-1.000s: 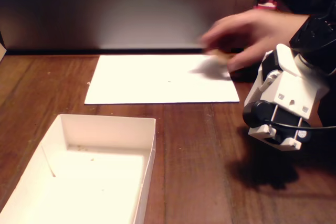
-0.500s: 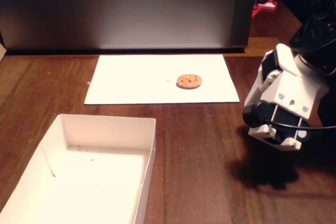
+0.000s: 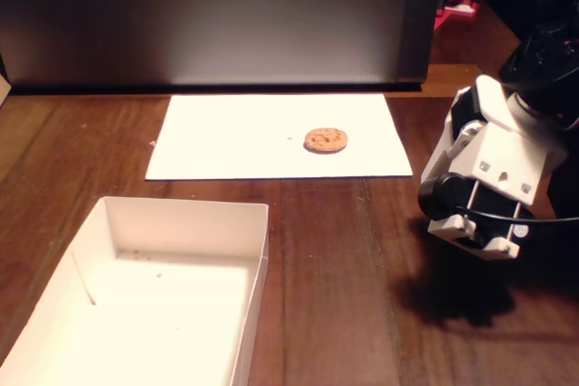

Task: Grasp a mini cookies block and put it in the white box.

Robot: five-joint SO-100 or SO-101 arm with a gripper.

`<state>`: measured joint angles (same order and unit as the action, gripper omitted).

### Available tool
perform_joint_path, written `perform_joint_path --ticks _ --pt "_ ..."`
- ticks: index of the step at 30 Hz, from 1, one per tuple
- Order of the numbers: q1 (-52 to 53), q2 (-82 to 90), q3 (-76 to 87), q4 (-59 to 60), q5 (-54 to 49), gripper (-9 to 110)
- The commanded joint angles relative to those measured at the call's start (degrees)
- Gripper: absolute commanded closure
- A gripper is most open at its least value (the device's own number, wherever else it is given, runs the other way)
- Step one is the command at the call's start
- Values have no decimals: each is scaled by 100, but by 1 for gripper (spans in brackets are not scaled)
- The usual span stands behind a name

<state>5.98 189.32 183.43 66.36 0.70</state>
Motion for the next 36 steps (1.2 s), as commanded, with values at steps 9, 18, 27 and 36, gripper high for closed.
perform_joint_path --ticks 9,18,27,36 --pt "-18 422 -35 0 70 101" --pt "-18 422 -35 0 70 101" --pt "0 422 237 -1143 -2329 101" --pt "325 413 -747 -1881 -2162 99"
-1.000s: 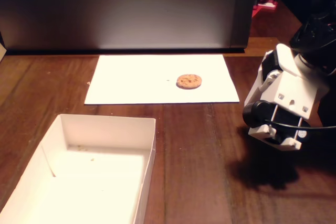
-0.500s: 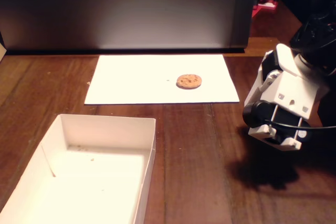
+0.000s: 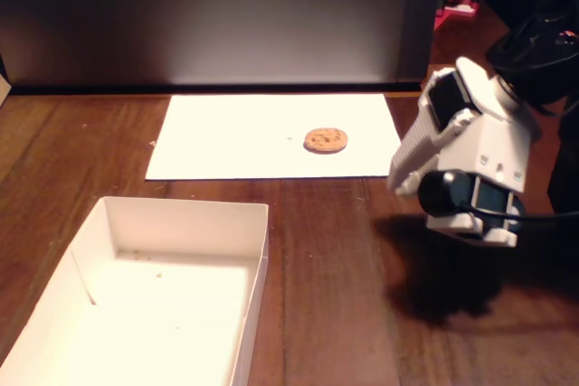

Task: Grasp a mini cookies block and put it in the white box.

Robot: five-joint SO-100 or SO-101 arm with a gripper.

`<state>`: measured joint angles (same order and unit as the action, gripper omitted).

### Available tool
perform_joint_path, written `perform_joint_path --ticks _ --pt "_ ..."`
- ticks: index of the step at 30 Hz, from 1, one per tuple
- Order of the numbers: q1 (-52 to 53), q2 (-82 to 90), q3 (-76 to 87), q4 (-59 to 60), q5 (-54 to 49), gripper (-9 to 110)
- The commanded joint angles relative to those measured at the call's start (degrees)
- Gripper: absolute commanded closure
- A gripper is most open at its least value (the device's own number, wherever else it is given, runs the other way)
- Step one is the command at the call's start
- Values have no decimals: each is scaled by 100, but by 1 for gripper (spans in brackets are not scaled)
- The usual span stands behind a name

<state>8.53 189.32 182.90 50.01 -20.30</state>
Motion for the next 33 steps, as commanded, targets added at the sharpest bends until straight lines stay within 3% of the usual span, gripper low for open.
perform_joint_path --ticks 1,5,18,33 --pt "105 378 -888 -237 -88 98" --pt "554 -545 -1995 -343 -35 91" --pt "1811 -4526 -6398 193 659 86" --pt "2118 -7857 -8578 2101 1529 84"
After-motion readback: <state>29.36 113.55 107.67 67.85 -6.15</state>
